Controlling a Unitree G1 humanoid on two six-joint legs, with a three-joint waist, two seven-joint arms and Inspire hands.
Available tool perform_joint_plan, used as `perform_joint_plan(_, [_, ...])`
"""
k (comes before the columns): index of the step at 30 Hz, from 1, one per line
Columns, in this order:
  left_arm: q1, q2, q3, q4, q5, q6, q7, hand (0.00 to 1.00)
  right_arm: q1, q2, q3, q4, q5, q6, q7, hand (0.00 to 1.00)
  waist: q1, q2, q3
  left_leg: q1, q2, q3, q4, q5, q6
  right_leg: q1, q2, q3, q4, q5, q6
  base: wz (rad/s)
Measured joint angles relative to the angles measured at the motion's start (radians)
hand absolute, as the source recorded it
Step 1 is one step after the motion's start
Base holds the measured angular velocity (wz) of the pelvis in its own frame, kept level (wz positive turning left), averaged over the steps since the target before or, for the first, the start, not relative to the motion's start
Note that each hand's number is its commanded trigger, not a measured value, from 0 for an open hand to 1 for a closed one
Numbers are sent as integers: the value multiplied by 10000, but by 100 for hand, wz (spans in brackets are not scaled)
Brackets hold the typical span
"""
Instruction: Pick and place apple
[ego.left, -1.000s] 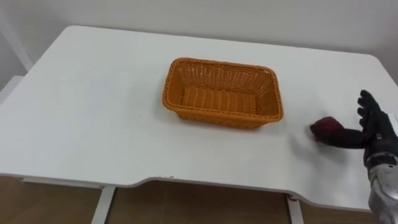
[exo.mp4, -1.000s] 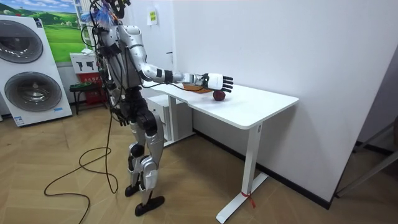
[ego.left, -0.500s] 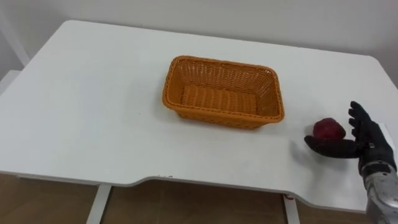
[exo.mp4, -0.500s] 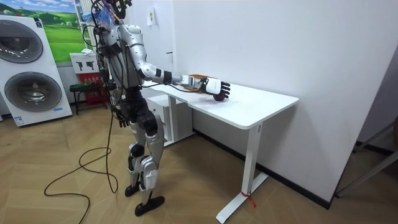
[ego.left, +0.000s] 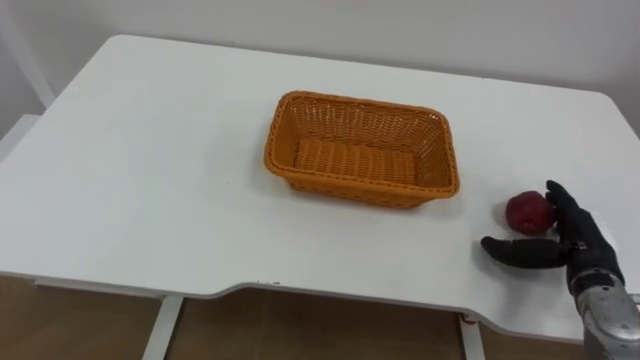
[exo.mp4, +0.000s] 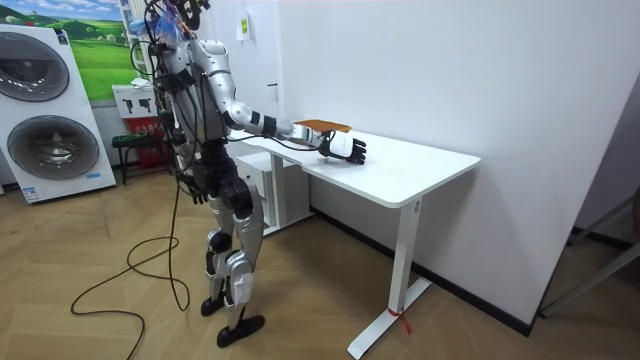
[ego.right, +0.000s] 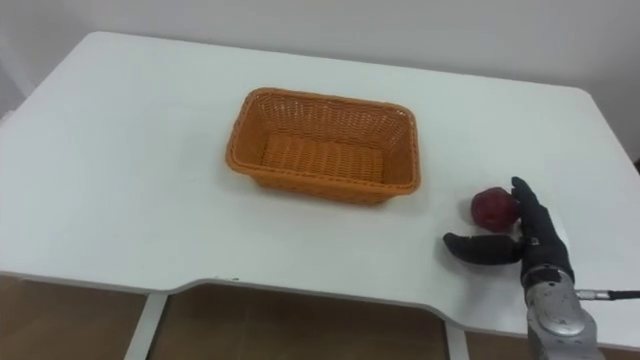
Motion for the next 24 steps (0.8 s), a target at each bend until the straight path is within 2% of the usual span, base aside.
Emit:
perform_joint_plan(6, [27,9,10,6,-1,32,-30,0,-246,-195,-24,159,-406,21,-54,100,68,-8,-7,-4,-5,-35,7,2,-2,8,3,-9,6,0,0,0])
perform_joint_plan(9, [4,11,10,6,1,101,-106,0,-420,-241,-18,268,-557,26,23,100,80,-52,-36,-19,-5,-70,17,4,-5,7,3,-57,4,0,-1,3])
perform_joint_plan(13, [-14,15,10,5,5,167,-130,0,-882,-384,-12,950,-557,29,180,100,127,-83,-33,-41,-8,-117,144,4,-5,35,-4,-125,3,0,0,4])
perform_joint_plan(24, [-82,36,-181,11,-5,214,-206,0,-902,-382,6,977,-630,31,338,100,297,-86,-32,-110,-18,-168,160,3,-6,37,-23,-214,7,0,-1,1])
